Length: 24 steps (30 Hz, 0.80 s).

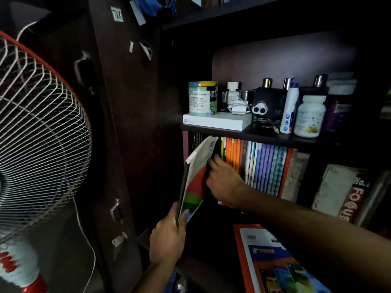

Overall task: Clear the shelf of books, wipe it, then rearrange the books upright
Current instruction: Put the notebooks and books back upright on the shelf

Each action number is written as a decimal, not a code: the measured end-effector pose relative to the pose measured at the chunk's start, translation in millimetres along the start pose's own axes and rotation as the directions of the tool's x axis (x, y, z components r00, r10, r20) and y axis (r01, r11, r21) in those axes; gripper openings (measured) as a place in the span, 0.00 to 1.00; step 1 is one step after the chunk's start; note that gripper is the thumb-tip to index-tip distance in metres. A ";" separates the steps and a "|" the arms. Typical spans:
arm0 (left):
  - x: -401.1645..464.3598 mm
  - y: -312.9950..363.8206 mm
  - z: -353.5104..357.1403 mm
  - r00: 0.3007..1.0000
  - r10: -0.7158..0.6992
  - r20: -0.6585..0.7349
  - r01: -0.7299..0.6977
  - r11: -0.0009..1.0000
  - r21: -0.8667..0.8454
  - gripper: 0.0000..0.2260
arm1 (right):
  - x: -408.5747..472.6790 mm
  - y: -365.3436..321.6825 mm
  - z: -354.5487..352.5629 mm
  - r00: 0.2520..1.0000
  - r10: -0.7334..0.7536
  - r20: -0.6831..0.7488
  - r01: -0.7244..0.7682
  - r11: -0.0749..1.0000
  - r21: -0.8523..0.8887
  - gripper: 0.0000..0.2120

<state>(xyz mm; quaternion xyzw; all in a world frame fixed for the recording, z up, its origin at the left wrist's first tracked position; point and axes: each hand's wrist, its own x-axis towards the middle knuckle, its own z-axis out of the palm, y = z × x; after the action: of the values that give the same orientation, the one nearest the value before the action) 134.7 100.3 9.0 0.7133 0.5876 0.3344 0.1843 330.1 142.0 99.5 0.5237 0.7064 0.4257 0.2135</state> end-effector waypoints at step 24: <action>28.5 10.0 8.9 0.963 0.246 -0.111 -0.260 0.956 -0.137 0.09 | -19.2 -65.0 34.9 0.926 0.377 -0.032 -0.270 0.719 0.640 0.22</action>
<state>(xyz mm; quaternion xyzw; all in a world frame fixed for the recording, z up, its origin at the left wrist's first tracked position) 150.5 126.4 16.7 0.7504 0.4727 0.4312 0.1658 326.7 131.7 24.0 0.6440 0.7189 0.2385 -0.1076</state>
